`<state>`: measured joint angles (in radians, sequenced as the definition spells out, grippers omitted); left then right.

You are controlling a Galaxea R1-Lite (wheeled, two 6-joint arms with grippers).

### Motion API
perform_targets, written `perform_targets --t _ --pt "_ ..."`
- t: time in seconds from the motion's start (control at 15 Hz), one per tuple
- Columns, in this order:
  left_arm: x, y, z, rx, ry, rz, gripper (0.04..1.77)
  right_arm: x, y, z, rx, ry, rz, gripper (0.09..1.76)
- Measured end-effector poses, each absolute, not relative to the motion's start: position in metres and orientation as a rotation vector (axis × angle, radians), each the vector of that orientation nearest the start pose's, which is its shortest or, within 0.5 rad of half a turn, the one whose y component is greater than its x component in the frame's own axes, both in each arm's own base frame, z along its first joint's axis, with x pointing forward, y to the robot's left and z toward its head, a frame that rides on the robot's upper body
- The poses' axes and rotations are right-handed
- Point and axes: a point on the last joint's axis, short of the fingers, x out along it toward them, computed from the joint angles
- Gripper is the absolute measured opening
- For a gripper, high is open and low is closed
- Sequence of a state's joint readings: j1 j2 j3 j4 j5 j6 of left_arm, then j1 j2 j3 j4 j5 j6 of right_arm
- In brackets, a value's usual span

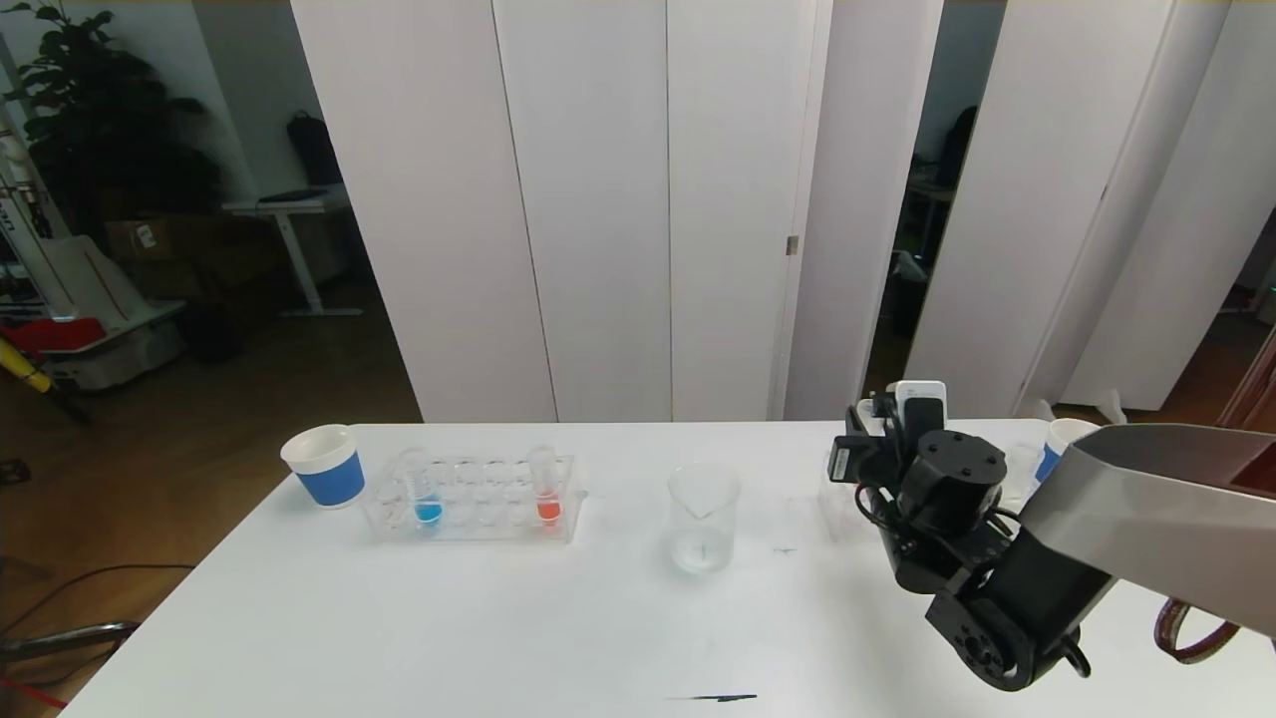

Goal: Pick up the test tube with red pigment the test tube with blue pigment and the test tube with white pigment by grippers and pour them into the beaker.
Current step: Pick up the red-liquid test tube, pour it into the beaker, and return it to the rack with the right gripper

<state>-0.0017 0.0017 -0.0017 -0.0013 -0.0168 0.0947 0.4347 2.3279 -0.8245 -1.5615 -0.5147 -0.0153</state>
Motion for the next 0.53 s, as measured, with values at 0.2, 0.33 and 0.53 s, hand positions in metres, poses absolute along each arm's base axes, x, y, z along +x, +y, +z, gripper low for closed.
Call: perform_targets --t 0.2,0.33,0.53 --pt "-0.023 0.0 0.076 0.095 -0.002 -0.018 1.75 0.362 0.154 0.067 0.001 -0.086 -0.086 0.58" --pt "-0.023 0.0 0.076 0.095 -0.002 -0.018 1.75 0.364 0.154 0.077 -0.008 -0.112 -0.088 0.58" --pt "-0.023 0.0 0.076 0.095 -0.002 -0.018 1.75 0.366 0.154 0.088 -0.023 -0.118 -0.09 0.58"
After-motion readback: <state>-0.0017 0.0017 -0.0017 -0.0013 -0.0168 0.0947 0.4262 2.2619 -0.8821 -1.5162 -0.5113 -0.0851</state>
